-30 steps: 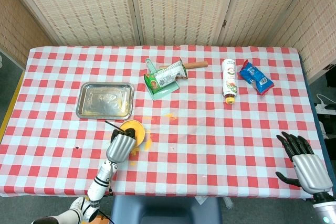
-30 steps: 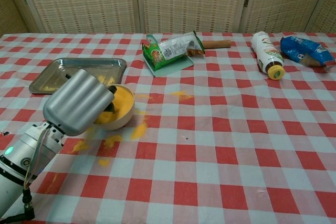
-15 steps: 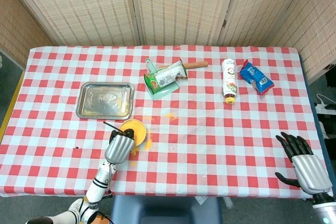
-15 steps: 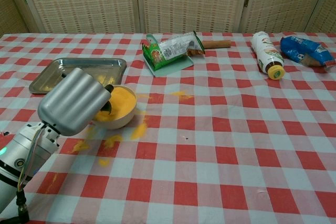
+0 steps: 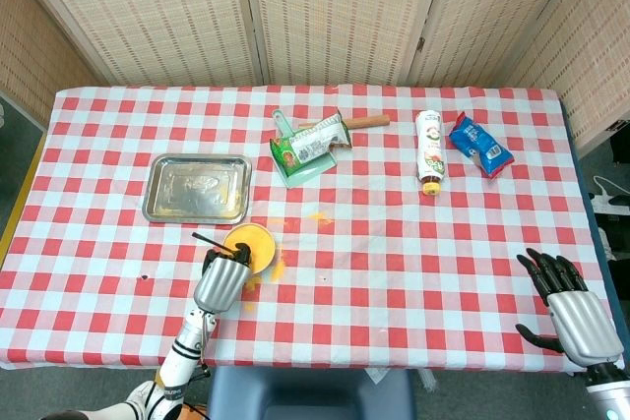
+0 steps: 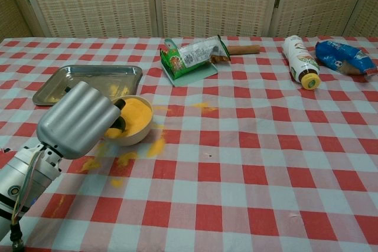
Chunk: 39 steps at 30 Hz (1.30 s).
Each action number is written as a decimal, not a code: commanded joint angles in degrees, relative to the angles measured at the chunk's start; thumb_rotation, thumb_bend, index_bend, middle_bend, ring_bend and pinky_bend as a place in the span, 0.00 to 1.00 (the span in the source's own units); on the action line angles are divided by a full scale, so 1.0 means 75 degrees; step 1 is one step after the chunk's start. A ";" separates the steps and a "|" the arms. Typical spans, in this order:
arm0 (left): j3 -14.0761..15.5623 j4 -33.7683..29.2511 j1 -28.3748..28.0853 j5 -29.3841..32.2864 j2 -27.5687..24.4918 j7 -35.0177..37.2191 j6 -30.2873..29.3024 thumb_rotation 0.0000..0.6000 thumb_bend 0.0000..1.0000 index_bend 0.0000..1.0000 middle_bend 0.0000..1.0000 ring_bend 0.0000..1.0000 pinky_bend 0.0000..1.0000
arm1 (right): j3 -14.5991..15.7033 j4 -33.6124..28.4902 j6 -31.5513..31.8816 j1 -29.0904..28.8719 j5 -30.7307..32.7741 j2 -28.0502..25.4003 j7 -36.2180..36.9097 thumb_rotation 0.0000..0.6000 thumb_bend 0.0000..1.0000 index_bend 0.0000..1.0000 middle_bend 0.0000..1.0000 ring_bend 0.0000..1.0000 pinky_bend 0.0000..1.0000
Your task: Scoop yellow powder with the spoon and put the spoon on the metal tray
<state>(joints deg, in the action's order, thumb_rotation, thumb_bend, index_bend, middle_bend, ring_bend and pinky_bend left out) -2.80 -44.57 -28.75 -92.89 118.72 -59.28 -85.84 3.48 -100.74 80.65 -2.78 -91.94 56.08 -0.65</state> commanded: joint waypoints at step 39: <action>-0.0728 -0.3891 0.0217 0.1815 -0.2890 0.0865 0.1567 1.00 0.50 0.30 1.00 1.00 1.00 | -0.0024 -0.0020 -0.0041 -0.0005 0.0067 0.0056 -0.0144 1.00 0.11 0.00 0.00 0.00 0.00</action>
<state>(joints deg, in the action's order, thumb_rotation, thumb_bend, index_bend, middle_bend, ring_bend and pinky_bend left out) -8.08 -73.08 -27.06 -80.05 97.40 -52.09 -74.73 3.30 -100.89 80.35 -2.82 -91.43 56.50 -1.72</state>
